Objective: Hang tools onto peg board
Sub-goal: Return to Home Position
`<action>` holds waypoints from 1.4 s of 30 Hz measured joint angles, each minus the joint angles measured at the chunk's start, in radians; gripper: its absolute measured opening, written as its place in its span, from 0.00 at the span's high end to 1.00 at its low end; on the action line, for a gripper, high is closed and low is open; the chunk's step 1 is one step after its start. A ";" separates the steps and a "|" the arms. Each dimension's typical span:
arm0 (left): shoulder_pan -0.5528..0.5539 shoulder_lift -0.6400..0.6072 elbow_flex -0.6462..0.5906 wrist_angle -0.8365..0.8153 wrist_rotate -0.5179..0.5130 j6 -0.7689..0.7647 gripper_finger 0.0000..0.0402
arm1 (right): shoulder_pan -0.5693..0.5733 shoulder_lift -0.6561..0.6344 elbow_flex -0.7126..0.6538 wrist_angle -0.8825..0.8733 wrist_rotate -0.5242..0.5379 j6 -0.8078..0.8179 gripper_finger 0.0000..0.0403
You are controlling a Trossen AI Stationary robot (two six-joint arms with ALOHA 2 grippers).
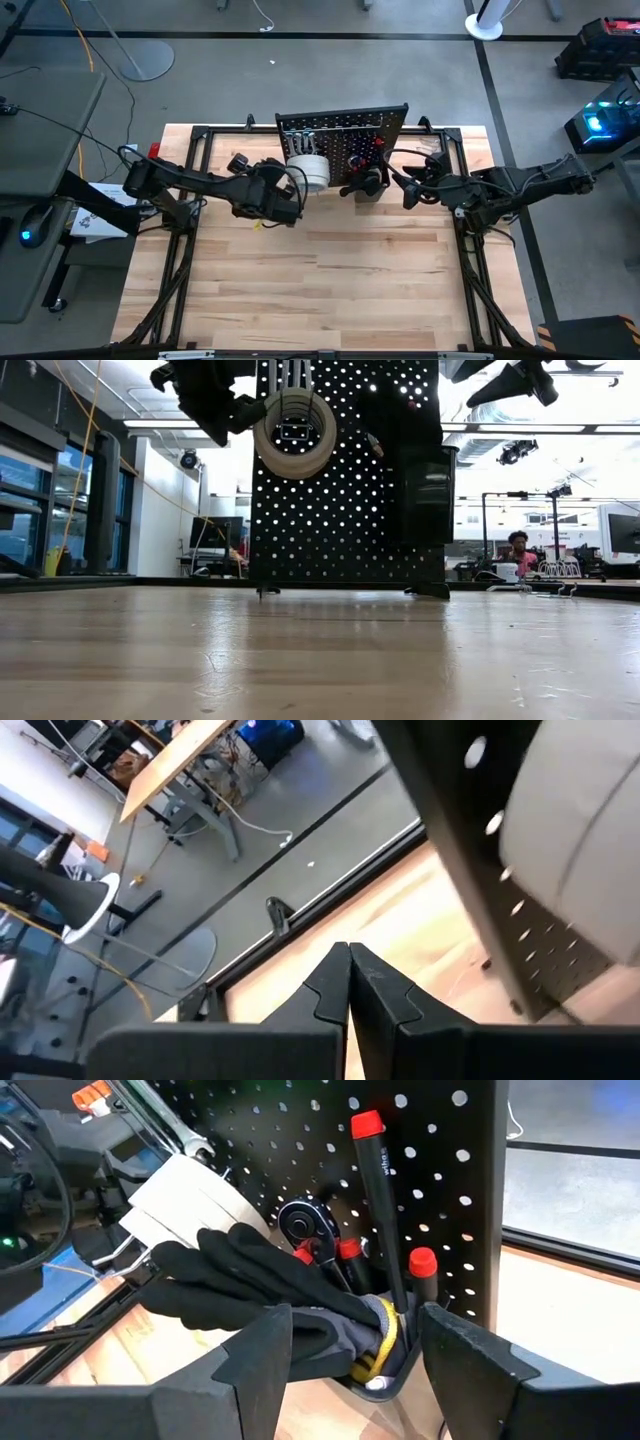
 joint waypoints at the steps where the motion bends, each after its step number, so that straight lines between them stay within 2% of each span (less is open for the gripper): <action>1: 0.000 -0.003 0.000 -0.013 0.006 0.000 1.00 | 0.000 0.000 0.000 0.000 -0.003 -0.001 0.48; 4: -0.013 -0.005 0.000 -0.073 0.014 0.000 1.00 | 0.000 0.000 0.000 0.000 -0.004 -0.002 0.48; 9: -0.014 -0.005 0.002 -0.071 0.025 0.009 1.00 | 0.000 0.000 0.000 0.000 -0.008 -0.012 0.48; 13: -0.039 -0.007 0.002 -0.061 0.145 -0.007 1.00 | 0.000 0.000 0.000 0.000 -0.051 -0.018 0.48; 17: -0.138 -0.007 0.002 -0.041 0.228 -0.016 1.00 | 0.000 0.000 0.000 -0.001 -0.095 -0.048 0.48; 21: -0.262 -0.014 0.004 -0.003 0.308 -0.098 1.00 | 0.000 0.000 0.000 -0.004 -0.098 -0.071 0.48; 24: -0.381 -0.056 0.004 0.152 0.348 -0.139 1.00 | 0.000 -0.003 0.000 -0.005 -0.111 -0.076 0.48; 26: -0.462 -0.096 0.003 0.330 0.306 -0.123 1.00 | 0.000 -0.003 0.000 0.004 -0.148 -0.098 0.48; 29: -0.539 -0.153 0.002 0.595 0.204 0.019 1.00 | 0.000 -0.006 0.000 0.063 -0.221 -0.140 0.48; 33: -0.506 -0.253 0.002 0.762 0.191 0.257 1.00 | 0.000 -0.008 0.002 0.214 -0.319 -0.243 0.51; 35: -0.466 -0.308 0.002 0.795 0.205 0.381 1.00 | 0.000 -0.008 0.020 0.241 -0.324 -0.250 0.60; 38: -0.394 -0.401 -0.009 0.822 0.285 0.553 1.00 | 0.000 -0.014 0.041 0.242 -0.324 -0.259 0.89; 39: -0.371 -0.439 -0.036 0.864 0.312 0.589 1.00 | 0.000 -0.020 0.043 0.240 -0.340 -0.264 0.94; 42: -0.303 -0.569 -0.211 1.127 0.461 0.720 1.00 | 0.005 -0.051 0.049 0.229 -0.408 -0.235 0.96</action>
